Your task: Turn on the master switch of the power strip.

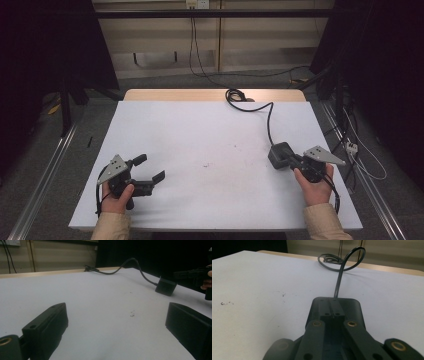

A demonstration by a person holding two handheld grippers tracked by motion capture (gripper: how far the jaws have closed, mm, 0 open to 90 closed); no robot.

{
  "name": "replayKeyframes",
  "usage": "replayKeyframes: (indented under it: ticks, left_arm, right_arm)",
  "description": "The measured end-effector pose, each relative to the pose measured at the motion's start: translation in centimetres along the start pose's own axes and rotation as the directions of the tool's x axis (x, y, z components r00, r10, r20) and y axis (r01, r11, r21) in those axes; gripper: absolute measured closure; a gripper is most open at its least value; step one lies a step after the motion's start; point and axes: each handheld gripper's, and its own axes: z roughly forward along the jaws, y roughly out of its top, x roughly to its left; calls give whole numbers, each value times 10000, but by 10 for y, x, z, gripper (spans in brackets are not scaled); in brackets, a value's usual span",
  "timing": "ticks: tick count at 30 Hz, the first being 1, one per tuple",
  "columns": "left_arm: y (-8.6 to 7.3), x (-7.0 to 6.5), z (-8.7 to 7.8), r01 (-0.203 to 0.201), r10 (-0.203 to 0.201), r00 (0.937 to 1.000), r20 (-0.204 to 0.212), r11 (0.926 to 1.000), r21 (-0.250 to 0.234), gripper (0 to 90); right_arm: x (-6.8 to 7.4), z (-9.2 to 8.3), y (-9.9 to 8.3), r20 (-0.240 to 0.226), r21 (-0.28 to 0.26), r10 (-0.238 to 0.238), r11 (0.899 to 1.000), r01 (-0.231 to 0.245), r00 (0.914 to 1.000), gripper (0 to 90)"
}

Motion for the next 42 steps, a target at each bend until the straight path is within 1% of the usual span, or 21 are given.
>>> replayKeyframes:
  ticks: [2, 4, 5, 6, 7, 9, 10, 11, 12, 13, 14, 15, 16, 21, 24, 25, 26, 28, 29, 33, 42]
  left_arm:
    - [0, 0, 0, -6, 6, 10000, -3, 10000, 0, 41]
    - [0, 0, 0, -1, 1, 10000, -4, 10000, -2, 41]
    - [0, 0, 0, 10, -10, 10000, 3, 10000, -15, 40]
    - [0, 0, 0, 22, -22, 10000, 3, 10000, -21, 41]
    - [0, 0, 0, 13, -13, 10000, 0, 10000, -24, 41]
    - [0, 0, 0, 15, -15, 10000, -16, 10000, -8, 41]
    - [0, 0, 0, 16, -16, 10000, -15, 10000, 4, 41]
    - [0, 1, 1, 7, -7, 10000, 5, 10000, 27, 40]
    - [0, 1, 1, 8, -8, 10000, 11, 10000, 31, 40]
    - [0, 1, 1, 30, -30, 10000, 16, 10000, 23, 41]
    - [-1, 1, 1, 37, -37, 10000, 27, 10000, 22, 41]
    - [0, 1, 0, 0, 0, 10000, 17, 10000, 31, 41]
    - [0, 1, 0, -3, 3, 10000, 4, 10000, 21, 41]
    - [0, 1, 0, 41, -41, 10000, 7, 10000, -21, 41]
    - [0, 1, 1, 60, -60, 10000, 7, 10000, -41, 41]
    - [0, 2, 1, 59, -59, 10000, 6, 10000, -31, 41]
    - [0, 2, 1, 59, -59, 10000, 2, 10000, -30, 41]
    - [0, 2, 1, 64, -64, 10000, -5, 10000, -40, 40]
    - [0, 2, 1, 63, -63, 10000, -11, 10000, -39, 40]
    - [0, 2, 0, 66, -66, 10000, -26, 10000, -32, 40]
    - [-1, 2, -1, 87, -87, 9999, -83, 10000, -42, 41]
  right_arm:
    - [1, 0, 0, -54, -32, 28, 10000, -28, 10000, 894]
    - [2, -1, 1, -23, -63, 152, 9999, -153, 9999, 797]
    - [2, -1, 1, -17, -68, 171, 9998, -171, 9999, 789]
    - [2, -1, 1, -161, -79, 271, 9996, -272, 9995, 787]
    - [2, -1, 1, -161, -79, 271, 9996, -272, 9995, 787]
    - [3, -1, 1, -217, -41, 256, 9997, -257, 9994, 752]
    - [4, -1, 1, -263, -45, 265, 9996, -266, 9993, 716]
    - [5, -1, 1, -258, -52, 245, 9997, -246, 9994, 695]
    - [5, -1, 1, -258, -52, 245, 9997, -246, 9994, 695]
    - [5, -1, 2, -234, -23, 268, 9996, -269, 9994, 667]
    - [6, -1, 2, -250, -53, 397, 9992, -398, 9989, 609]
    - [6, -1, 2, -250, -53, 397, 9992, -398, 9989, 609]
    - [6, -2, 2, -228, -51, 469, 9989, -470, 9986, 585]
    - [6, -3, 2, -115, -112, 476, 9988, -477, 9988, 480]
    - [6, -3, 1, -91, -112, 489, 9987, -490, 9988, 441]
    - [5, -3, 1, -92, -137, 518, 9986, -519, 9986, 399]
    - [5, -3, 1, -92, -137, 518, 9986, -519, 9986, 399]
    - [6, -3, 1, -30, -162, 576, 9982, -577, 9983, 357]
    - [6, -3, 1, -30, -162, 576, 9982, -577, 9983, 357]
    - [7, -2, 0, 10, -160, 569, 9983, -569, 9984, 307]
    - [9, -4, 0, -86, -204, 528, 9984, -530, 9986, 250]
